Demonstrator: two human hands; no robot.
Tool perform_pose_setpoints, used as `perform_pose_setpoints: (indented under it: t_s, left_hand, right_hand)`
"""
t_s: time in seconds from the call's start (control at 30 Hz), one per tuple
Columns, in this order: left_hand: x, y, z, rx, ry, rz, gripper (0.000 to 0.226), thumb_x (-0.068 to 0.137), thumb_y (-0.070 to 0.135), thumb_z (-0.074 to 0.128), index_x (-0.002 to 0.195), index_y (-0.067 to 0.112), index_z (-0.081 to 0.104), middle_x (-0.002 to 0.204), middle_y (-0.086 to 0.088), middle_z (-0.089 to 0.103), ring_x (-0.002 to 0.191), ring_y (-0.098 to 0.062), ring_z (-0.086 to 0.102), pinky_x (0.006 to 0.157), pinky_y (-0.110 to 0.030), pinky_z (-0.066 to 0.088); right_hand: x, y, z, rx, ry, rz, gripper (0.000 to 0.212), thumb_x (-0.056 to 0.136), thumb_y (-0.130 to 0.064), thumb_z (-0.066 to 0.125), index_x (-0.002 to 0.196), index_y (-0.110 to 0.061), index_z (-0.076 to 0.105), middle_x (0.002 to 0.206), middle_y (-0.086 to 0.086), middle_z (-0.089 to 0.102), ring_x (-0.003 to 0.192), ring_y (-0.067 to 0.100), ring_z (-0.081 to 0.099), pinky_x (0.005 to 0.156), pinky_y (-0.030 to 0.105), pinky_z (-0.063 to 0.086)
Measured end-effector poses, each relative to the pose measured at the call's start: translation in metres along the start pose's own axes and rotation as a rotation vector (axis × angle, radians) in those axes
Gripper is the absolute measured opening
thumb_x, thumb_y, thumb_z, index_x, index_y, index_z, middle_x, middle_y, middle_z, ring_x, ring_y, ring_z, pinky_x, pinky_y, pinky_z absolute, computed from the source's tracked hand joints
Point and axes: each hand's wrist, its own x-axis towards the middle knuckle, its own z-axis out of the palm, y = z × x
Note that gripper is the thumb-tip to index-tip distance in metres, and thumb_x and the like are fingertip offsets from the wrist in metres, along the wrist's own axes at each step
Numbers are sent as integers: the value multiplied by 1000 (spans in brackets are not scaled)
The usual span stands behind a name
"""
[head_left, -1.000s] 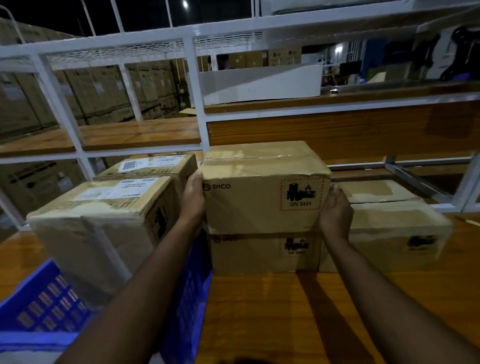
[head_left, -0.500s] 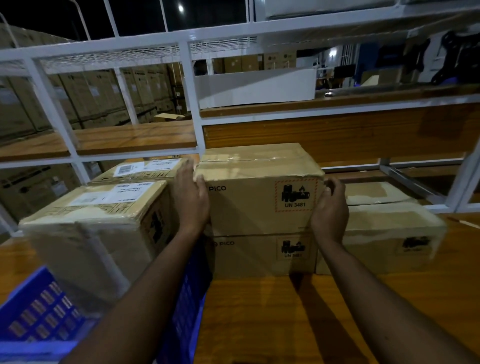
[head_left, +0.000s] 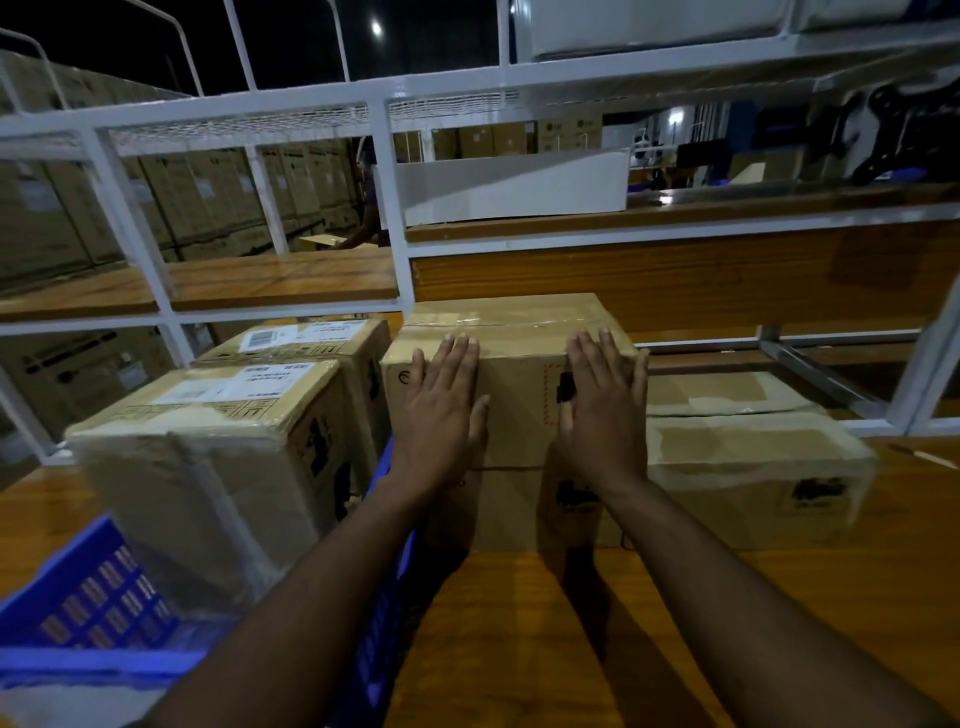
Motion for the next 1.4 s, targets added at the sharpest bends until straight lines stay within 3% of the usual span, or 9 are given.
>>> perform_pose_setpoints:
  t_s: [0.1, 0.2, 0.37, 0.6, 0.77, 1.03, 1.17, 1.3, 1.4]
  left_hand:
    - [0, 4, -7, 9, -64, -25, 73, 105, 46, 39, 162, 18, 4, 170, -2, 2, 155, -12, -9, 124, -36, -16]
    - [-12, 12, -16, -17, -104, -20, 76, 104, 53, 35, 162, 16, 4, 170, -3, 0, 155, -12, -8, 126, -38, -9]
    - [-56, 28, -26, 1, 19, 26, 75, 102, 53, 37, 161, 11, 16, 170, -5, 8, 157, -13, -1, 127, -44, 5]
    - [-136, 55, -56, -66, 93, -84, 68, 104, 43, 42, 160, 11, 21, 169, -4, 14, 157, -14, 5, 126, -49, 11]
    - [-204, 58, -83, -69, 131, -180, 63, 104, 37, 45, 158, 8, 28, 167, -6, 21, 156, -16, 12, 125, -51, 16]
    - [-310, 24, -148, 48, 169, -321, 63, 104, 38, 47, 156, 6, 32, 165, -8, 27, 155, -19, 18, 124, -52, 18]
    - [-370, -7, -183, 88, 179, -405, 63, 105, 42, 44, 154, 5, 35, 164, -8, 31, 154, -20, 21, 122, -54, 22]
    - [-444, -45, -224, 143, 150, -519, 64, 105, 45, 45, 156, 8, 33, 165, -6, 28, 155, -18, 17, 126, -49, 15]
    - [-510, -74, -260, 206, 134, -619, 63, 106, 48, 40, 156, 10, 33, 164, -4, 30, 155, -16, 16, 126, -46, 12]
  right_hand:
    - [-1, -3, -9, 17, -34, 1, 73, 89, -25, 63, 154, -13, 33, 162, 6, 30, 153, 23, 14, 122, 59, 1]
    - [-12, -11, -22, 112, -12, -44, 66, 92, -23, 61, 152, -11, 37, 160, 7, 35, 152, 22, 20, 122, 58, 3]
    - [-47, -36, -34, 329, -38, -120, 62, 93, -15, 60, 151, -9, 39, 158, 8, 37, 150, 20, 25, 124, 49, 12]
    - [-109, -71, -59, 526, -142, -193, 57, 98, -21, 49, 153, -12, 35, 160, 3, 33, 152, 14, 18, 125, 39, 12]
    - [-155, -105, -73, 653, -170, -242, 56, 97, -24, 38, 151, -11, 39, 159, 3, 35, 152, 13, 20, 124, 40, 18]
    - [-214, -194, -92, 822, -227, -386, 57, 92, -16, 52, 148, -8, 46, 156, 6, 42, 148, 18, 30, 122, 43, 23]
    - [-243, -253, -97, 848, -267, -478, 54, 94, -23, 46, 145, -8, 49, 154, 7, 44, 146, 20, 36, 120, 45, 28]
    - [-286, -327, -103, 885, -327, -528, 52, 90, -18, 55, 141, -7, 53, 148, 10, 51, 140, 24, 44, 115, 48, 36]
    - [-325, -388, -113, 919, -408, -574, 53, 90, -19, 53, 142, -9, 52, 148, 8, 51, 141, 21, 42, 117, 45, 34]
